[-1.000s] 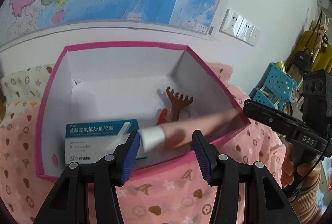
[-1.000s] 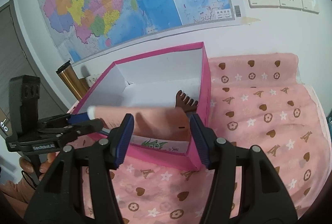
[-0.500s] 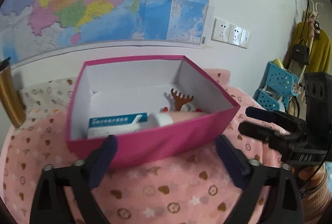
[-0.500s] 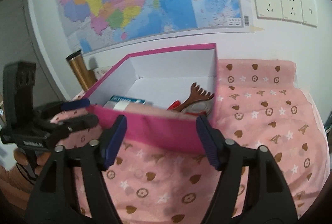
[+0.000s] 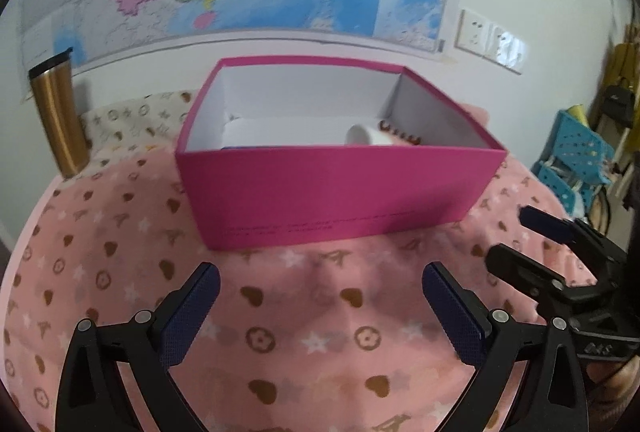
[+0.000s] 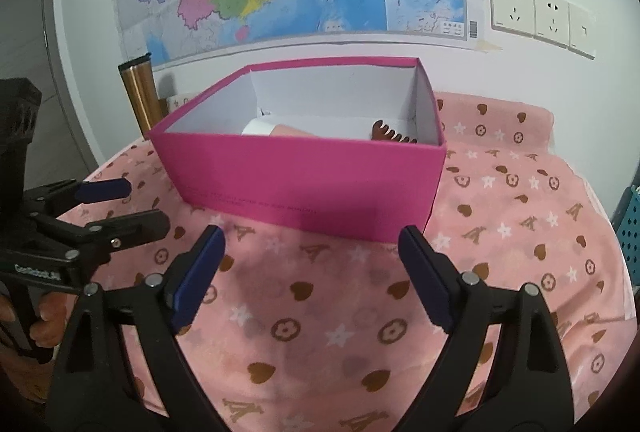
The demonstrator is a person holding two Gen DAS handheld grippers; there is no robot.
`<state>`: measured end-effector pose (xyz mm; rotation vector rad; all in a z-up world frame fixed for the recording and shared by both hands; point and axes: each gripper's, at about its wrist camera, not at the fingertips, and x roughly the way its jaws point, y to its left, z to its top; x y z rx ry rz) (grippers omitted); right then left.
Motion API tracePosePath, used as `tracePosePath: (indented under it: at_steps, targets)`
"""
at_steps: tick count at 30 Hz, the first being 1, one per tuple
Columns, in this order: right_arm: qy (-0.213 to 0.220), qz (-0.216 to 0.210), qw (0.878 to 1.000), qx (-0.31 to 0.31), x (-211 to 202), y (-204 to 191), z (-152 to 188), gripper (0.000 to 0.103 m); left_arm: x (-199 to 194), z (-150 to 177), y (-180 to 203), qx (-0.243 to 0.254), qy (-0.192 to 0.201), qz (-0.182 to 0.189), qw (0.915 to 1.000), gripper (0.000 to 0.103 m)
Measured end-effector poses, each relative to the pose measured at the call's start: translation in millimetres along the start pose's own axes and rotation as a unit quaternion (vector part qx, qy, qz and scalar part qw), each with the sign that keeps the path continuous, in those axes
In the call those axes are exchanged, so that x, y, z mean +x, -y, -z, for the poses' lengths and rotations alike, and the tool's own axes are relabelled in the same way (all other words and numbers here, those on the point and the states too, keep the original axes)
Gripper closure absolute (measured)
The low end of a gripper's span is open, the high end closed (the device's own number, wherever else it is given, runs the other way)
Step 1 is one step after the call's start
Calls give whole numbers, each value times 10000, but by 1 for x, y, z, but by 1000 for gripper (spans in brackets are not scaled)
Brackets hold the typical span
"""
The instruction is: Organize rigid objects
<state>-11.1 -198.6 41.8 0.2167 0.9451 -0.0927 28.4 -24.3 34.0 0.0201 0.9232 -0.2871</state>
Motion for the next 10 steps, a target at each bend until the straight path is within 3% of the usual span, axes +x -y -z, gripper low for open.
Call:
tracePosePath:
  at_steps: [3,10]
  targets:
    - [-21,-26,10000,51,1,-4,4,14,-1,2,-1,-94,61,-207,9997,0]
    - [-150,84,9998,89,5,-2,11,14,1,4,-3,-195,80,-249,9995,0]
